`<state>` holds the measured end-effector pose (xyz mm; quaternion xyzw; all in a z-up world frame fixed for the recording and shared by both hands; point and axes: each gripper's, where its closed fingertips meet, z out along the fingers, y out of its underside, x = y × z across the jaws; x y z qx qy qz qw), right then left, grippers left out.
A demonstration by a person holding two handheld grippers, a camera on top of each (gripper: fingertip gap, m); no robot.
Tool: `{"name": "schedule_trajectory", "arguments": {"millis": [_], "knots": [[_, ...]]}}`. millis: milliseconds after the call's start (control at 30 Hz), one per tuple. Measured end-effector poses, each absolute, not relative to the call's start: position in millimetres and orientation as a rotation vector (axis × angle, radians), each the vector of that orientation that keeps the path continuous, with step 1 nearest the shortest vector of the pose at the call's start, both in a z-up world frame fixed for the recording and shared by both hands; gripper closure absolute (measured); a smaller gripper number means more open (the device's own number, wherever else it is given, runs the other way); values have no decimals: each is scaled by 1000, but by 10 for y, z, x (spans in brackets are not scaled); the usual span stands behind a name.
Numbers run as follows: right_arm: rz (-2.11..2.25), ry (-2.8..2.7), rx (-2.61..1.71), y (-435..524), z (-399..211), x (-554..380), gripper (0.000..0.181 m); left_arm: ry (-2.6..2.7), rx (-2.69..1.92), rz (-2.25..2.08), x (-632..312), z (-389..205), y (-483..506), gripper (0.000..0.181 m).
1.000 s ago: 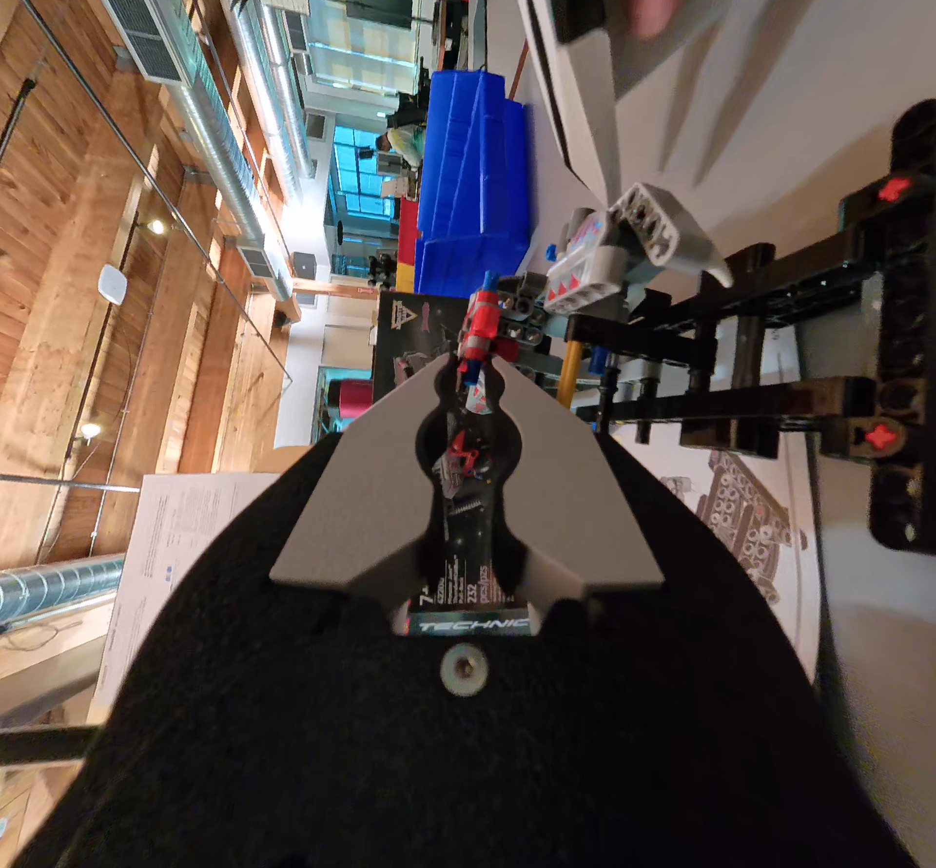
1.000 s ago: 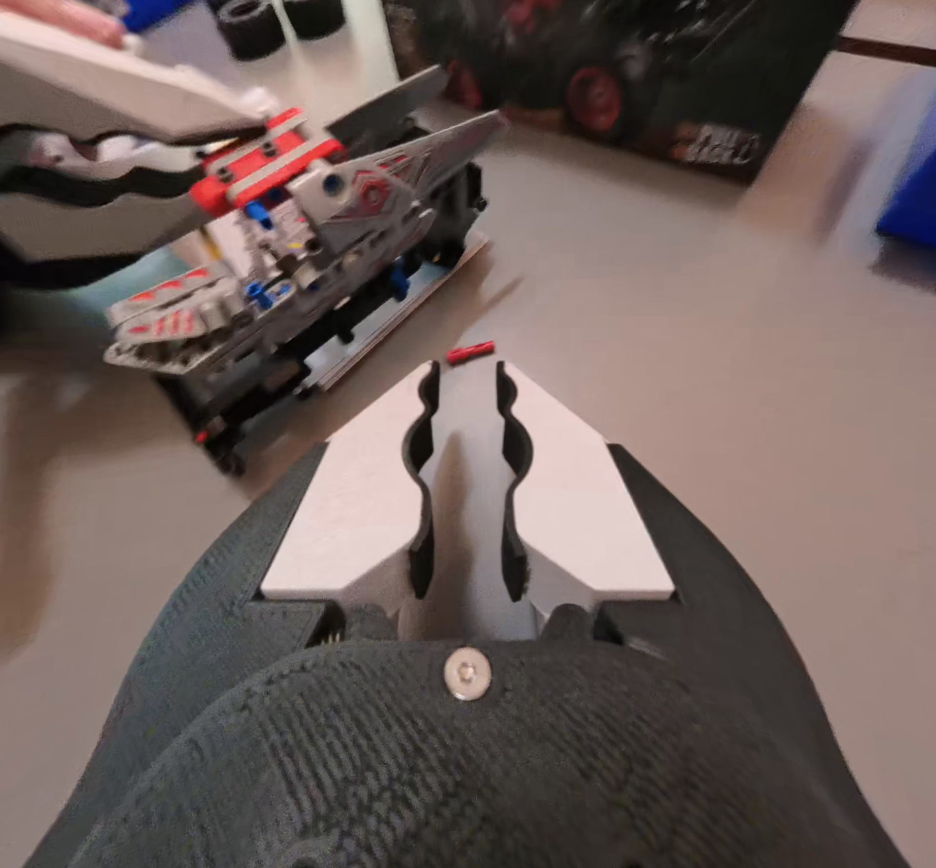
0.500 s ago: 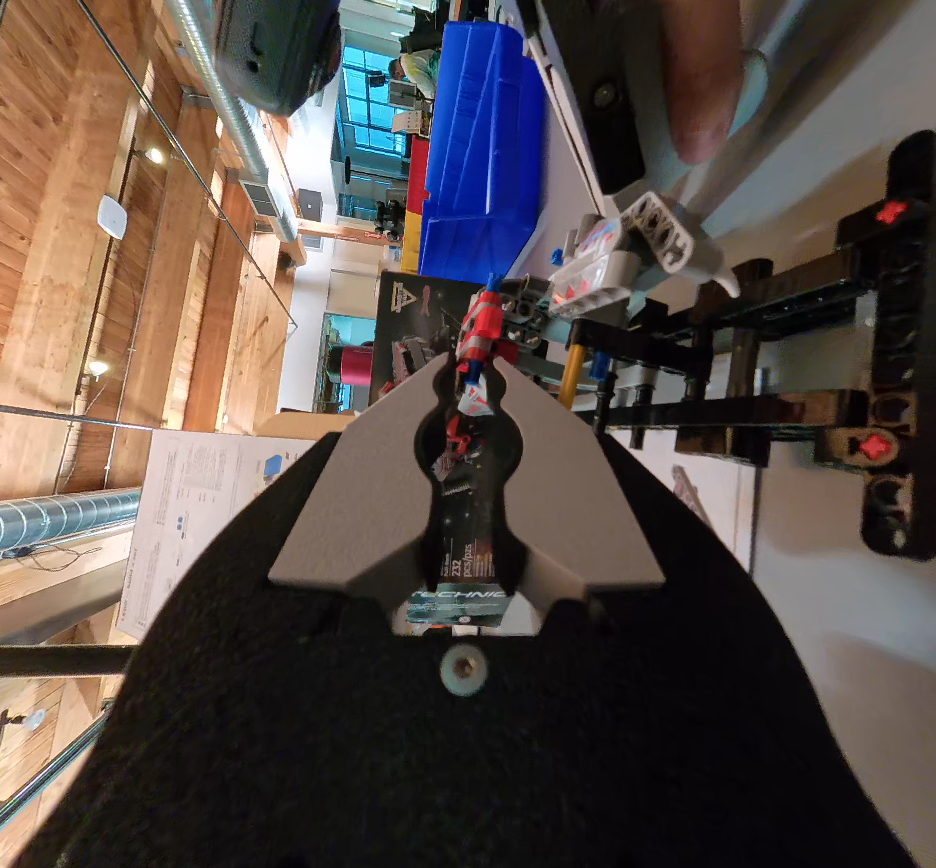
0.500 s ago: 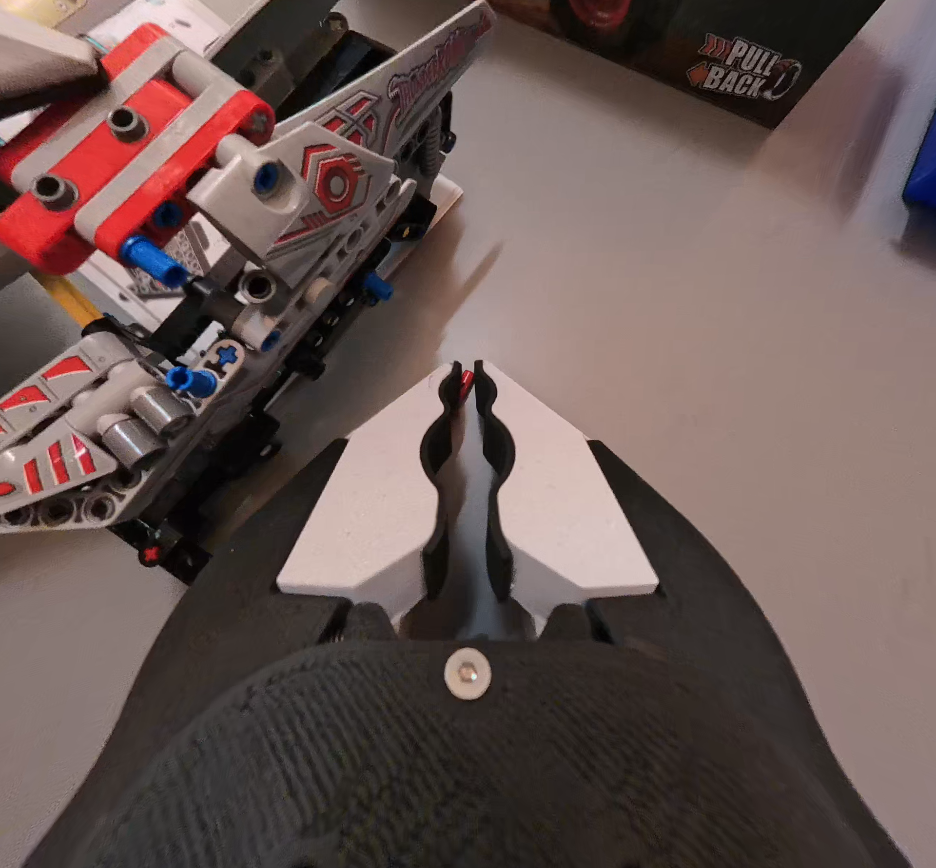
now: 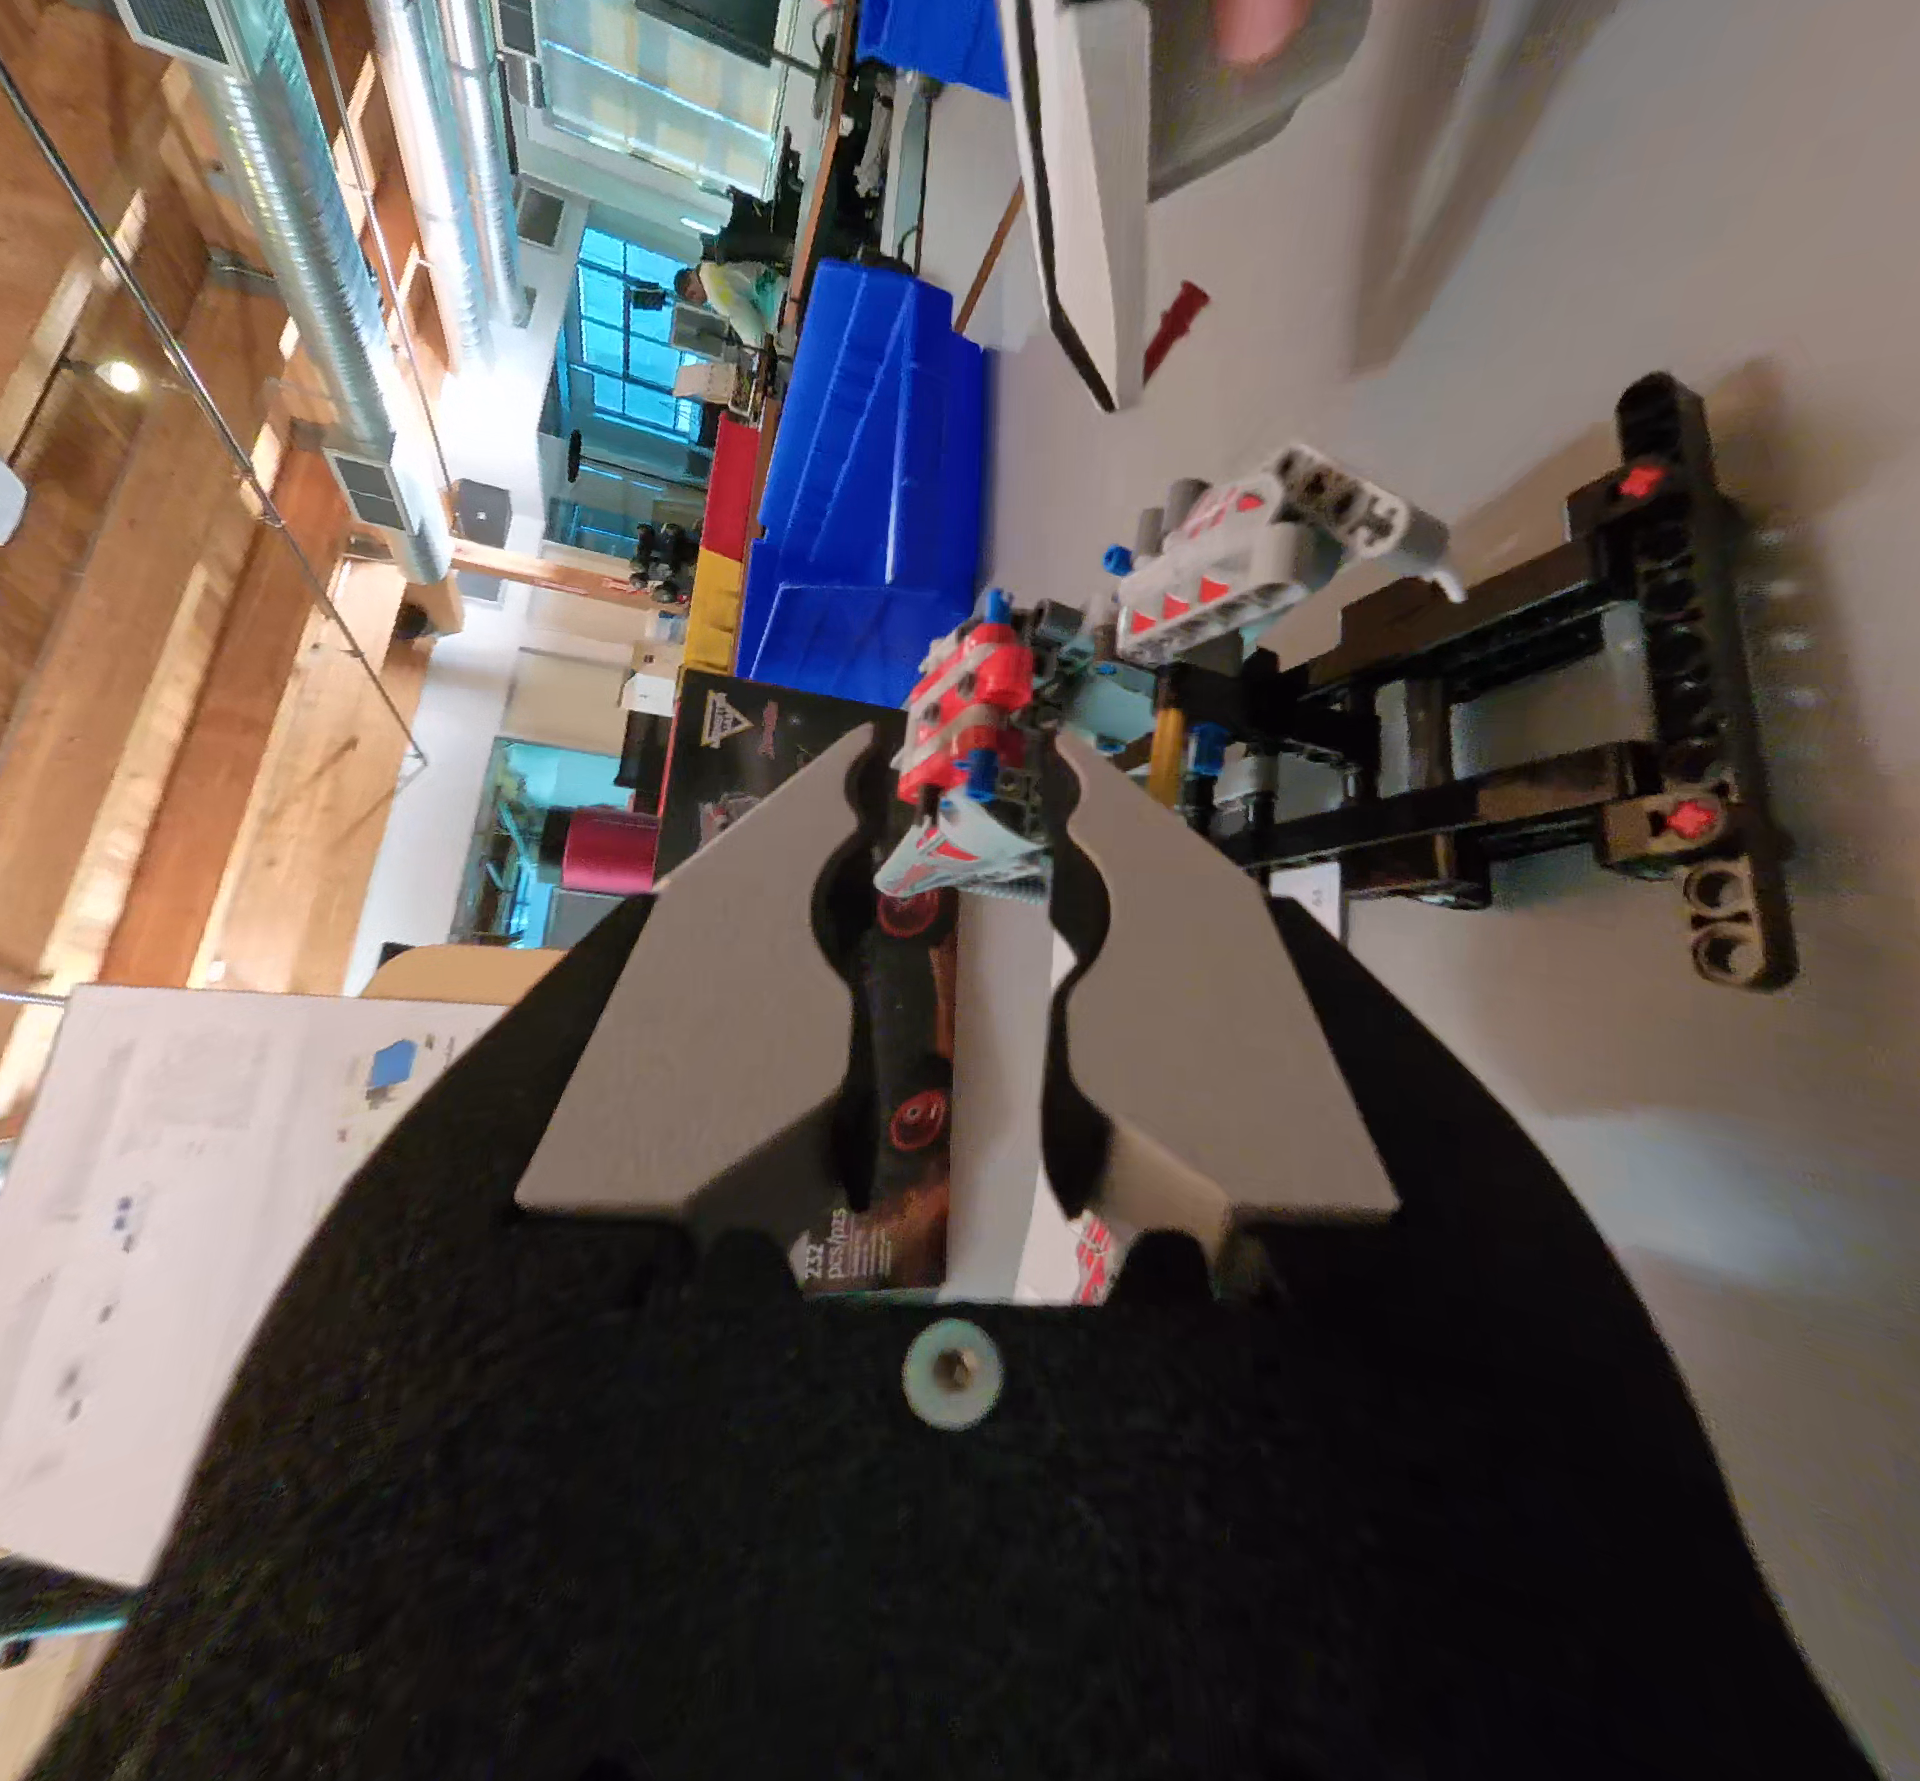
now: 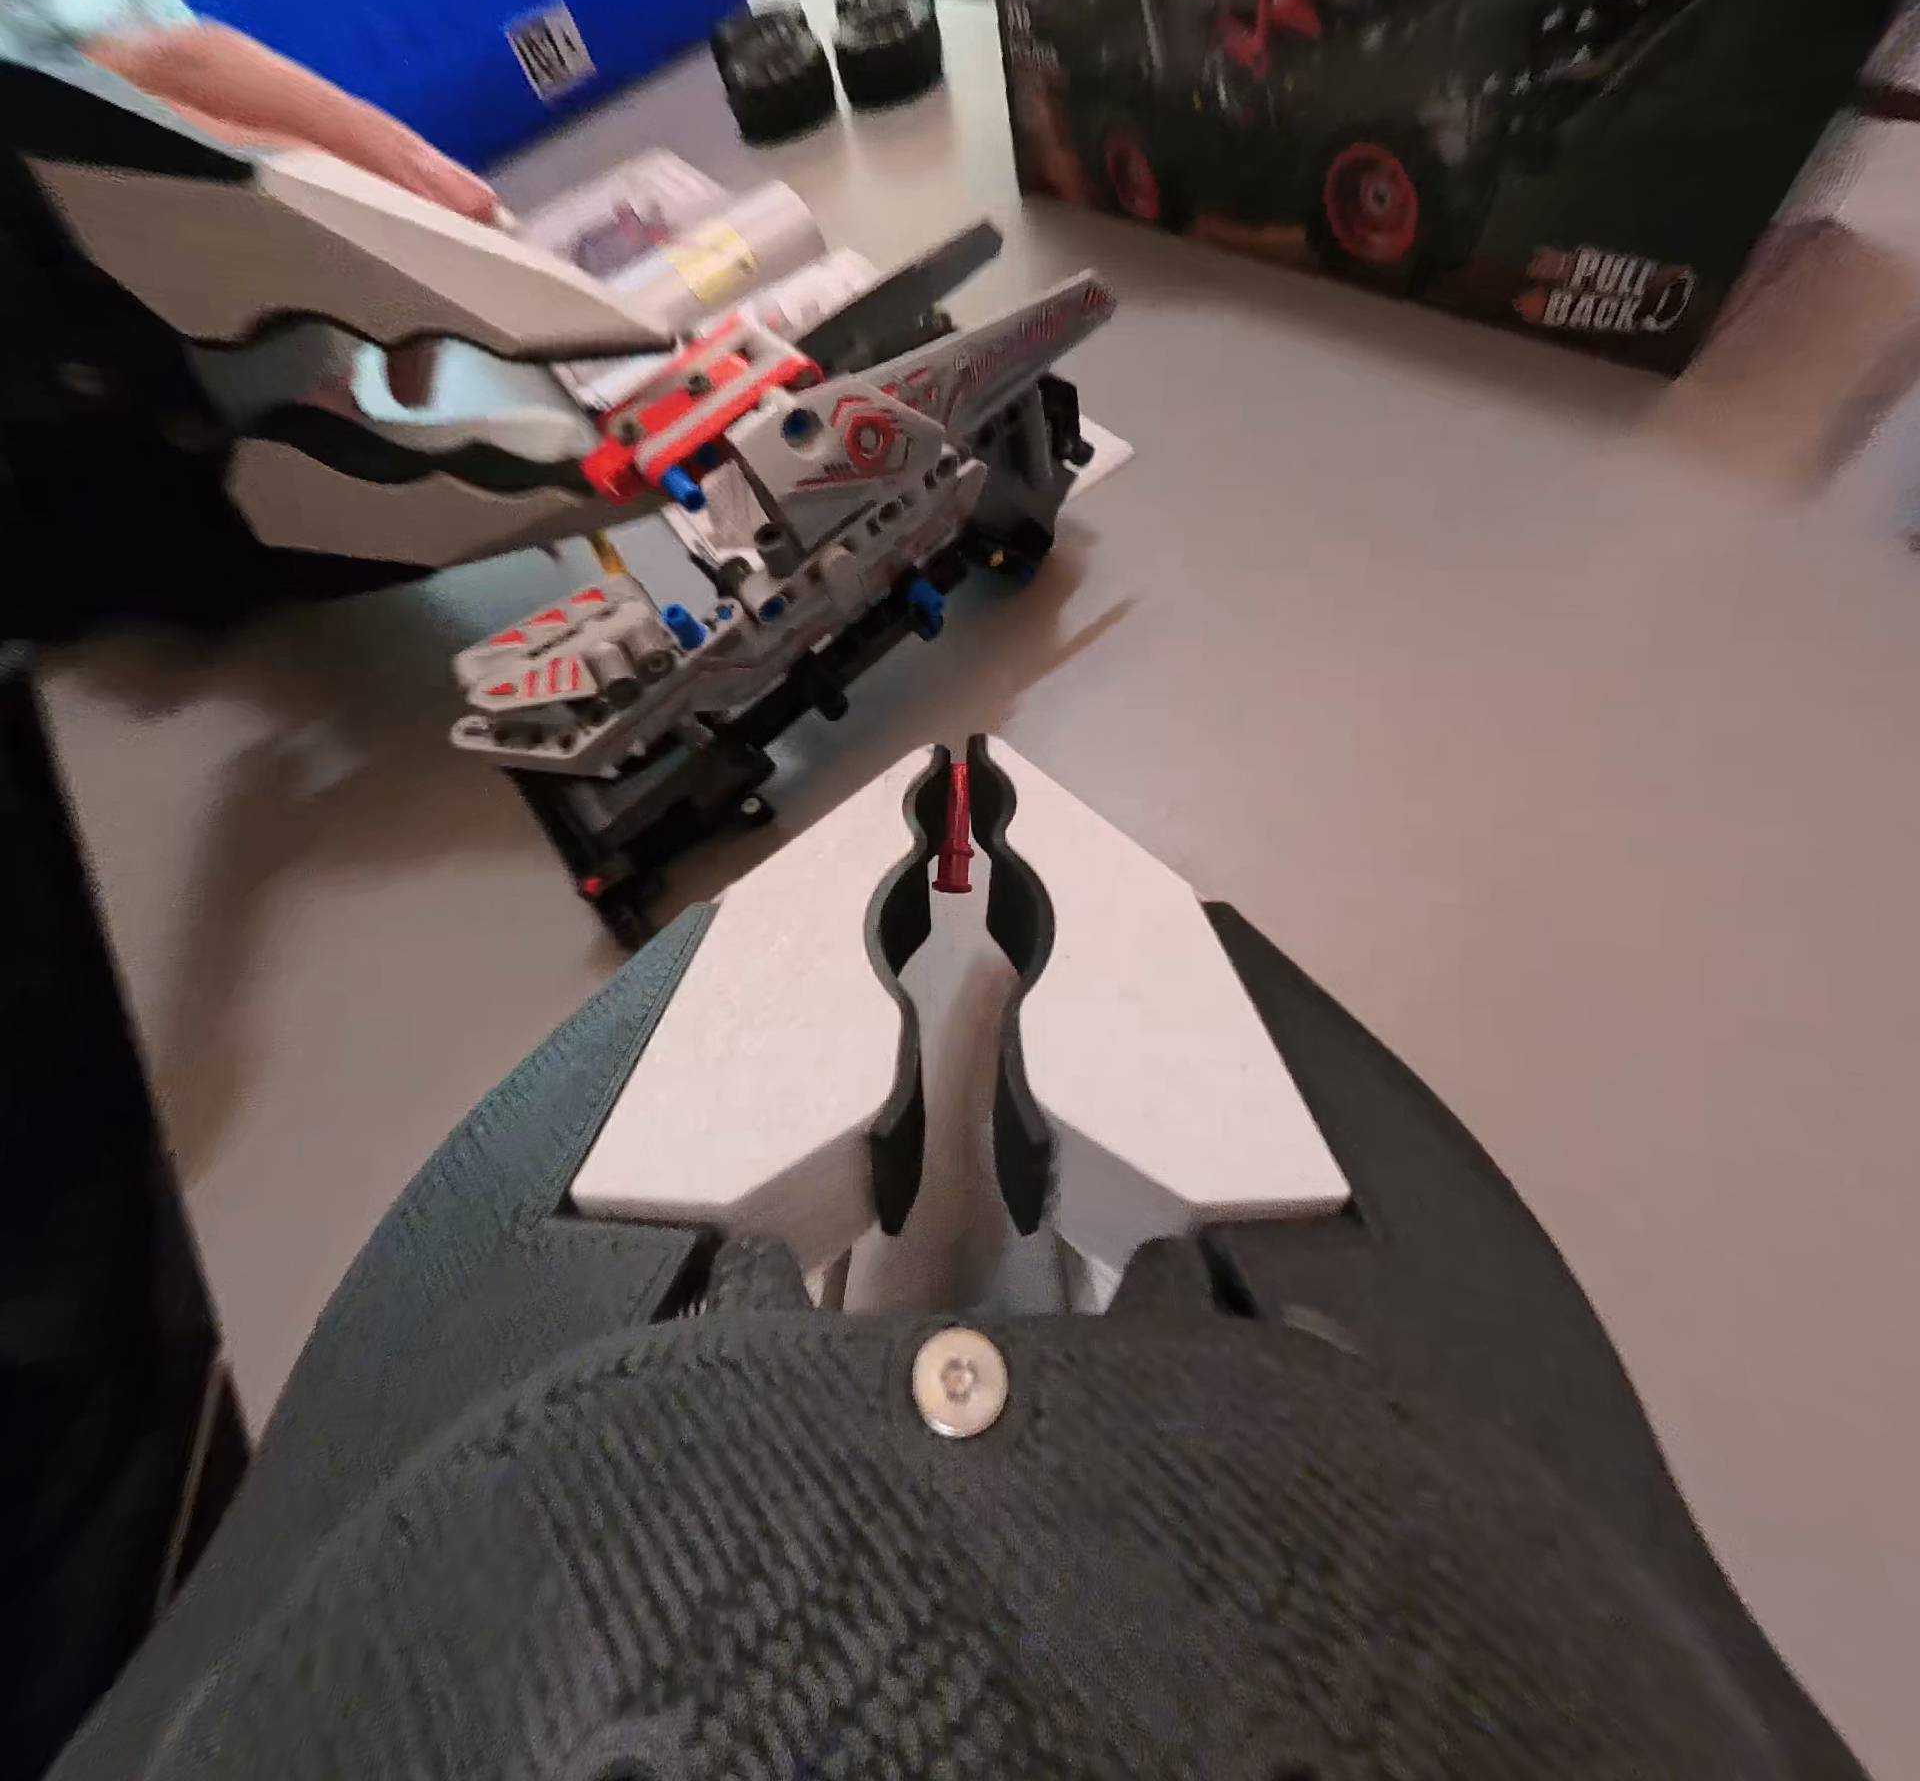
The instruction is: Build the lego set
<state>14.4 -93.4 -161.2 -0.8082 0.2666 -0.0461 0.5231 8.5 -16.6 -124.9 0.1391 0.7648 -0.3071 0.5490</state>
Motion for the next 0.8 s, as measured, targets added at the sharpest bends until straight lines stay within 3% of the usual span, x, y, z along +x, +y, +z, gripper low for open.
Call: {"name": "schedule_trajectory", "arguments": {"millis": [33,167,233,400,533,800], "knots": [[-72,629,-1878,-958,-1534,120,179,1824,342,-748,57,-1234,-164,150],[151,576,-1567,-978,-1075,-36,180,1820,486,-820,-132,-1032,-192,134],[247,510,-1492,-910,-884,-175,179,1814,526,-885,-245,-849,-228,134],[431,381,-1349,-636,-470,-434,179,1922,661,-1089,-518,-662,-434,146],[469,466,-1167,-495,-252,-297,179,1791,460,-1137,-350,-448,-458,150],[563,525,-1006,-235,-126,-268,179,1424,446,-910,-340,-235,-427,164]]}}
